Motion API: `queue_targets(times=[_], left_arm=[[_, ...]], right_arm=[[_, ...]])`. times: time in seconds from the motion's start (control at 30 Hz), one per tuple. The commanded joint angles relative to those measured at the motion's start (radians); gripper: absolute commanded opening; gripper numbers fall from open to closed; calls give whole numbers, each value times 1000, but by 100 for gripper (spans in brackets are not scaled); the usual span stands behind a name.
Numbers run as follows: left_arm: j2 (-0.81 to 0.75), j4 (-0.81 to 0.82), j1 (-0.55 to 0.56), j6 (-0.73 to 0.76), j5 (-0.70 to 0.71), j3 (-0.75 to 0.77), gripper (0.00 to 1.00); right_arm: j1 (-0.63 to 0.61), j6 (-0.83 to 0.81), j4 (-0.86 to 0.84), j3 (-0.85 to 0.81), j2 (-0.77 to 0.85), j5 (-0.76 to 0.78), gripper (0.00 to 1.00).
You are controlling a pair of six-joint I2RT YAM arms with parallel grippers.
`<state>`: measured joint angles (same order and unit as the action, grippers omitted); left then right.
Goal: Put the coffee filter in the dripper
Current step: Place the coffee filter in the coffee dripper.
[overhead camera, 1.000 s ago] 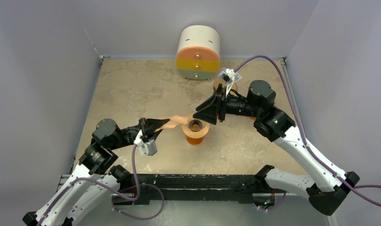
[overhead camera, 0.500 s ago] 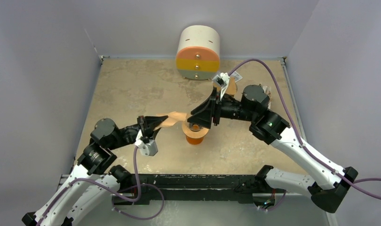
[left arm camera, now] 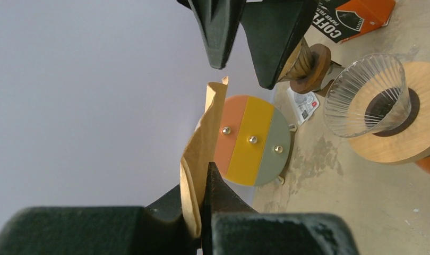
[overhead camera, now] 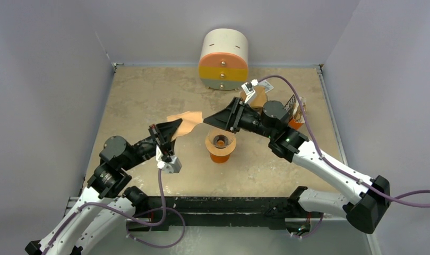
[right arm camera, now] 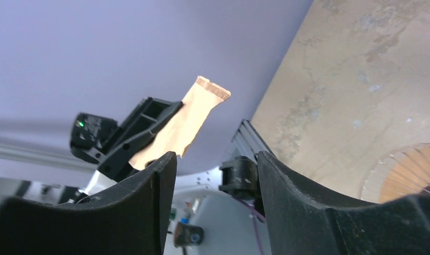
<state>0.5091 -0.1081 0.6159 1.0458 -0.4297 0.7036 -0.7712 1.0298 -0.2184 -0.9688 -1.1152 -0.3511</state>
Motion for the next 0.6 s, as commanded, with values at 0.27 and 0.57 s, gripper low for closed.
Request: queue_targets(times=[0.27, 0.57], left_arm=[[-24, 56, 2, 61, 42, -13, 0], [-32, 141, 1, 13, 36, -28, 0]], right_arm=[[-18, 289, -264, -5, -4, 110, 58], [-69, 312, -287, -35, -67, 109, 56]])
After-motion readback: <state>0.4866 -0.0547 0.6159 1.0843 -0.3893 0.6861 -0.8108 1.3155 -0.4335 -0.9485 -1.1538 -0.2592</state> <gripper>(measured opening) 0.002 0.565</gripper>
